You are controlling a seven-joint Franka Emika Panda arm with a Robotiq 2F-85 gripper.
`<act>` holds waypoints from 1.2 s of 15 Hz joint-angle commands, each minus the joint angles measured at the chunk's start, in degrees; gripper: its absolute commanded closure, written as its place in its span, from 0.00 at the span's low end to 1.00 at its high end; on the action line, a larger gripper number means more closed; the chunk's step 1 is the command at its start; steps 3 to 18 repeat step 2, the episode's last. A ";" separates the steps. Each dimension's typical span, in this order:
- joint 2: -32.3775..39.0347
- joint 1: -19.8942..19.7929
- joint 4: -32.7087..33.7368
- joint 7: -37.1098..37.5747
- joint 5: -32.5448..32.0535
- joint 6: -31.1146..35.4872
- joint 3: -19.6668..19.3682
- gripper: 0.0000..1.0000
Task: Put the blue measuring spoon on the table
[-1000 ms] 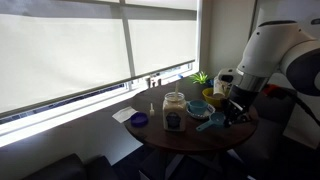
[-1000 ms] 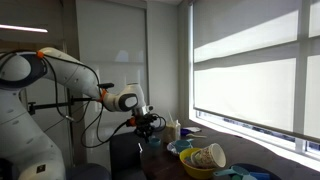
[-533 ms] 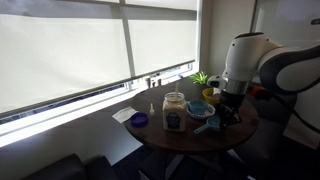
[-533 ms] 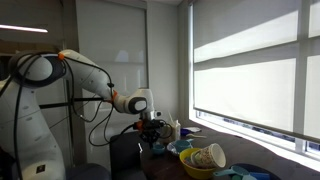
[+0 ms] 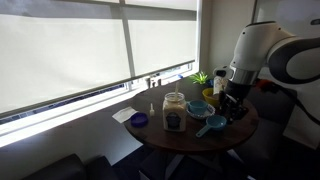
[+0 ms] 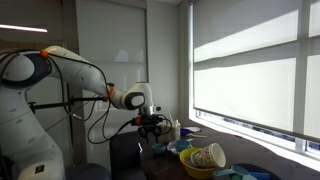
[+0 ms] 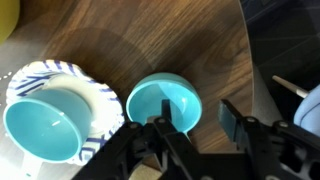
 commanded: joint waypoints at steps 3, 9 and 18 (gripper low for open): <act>-6.43 1.15 -2.91 -2.74 -0.34 1.46 -1.35 0.33; -6.43 1.15 -2.91 -2.74 -0.34 1.46 -1.35 0.33; -6.43 1.15 -2.91 -2.74 -0.34 1.46 -1.35 0.33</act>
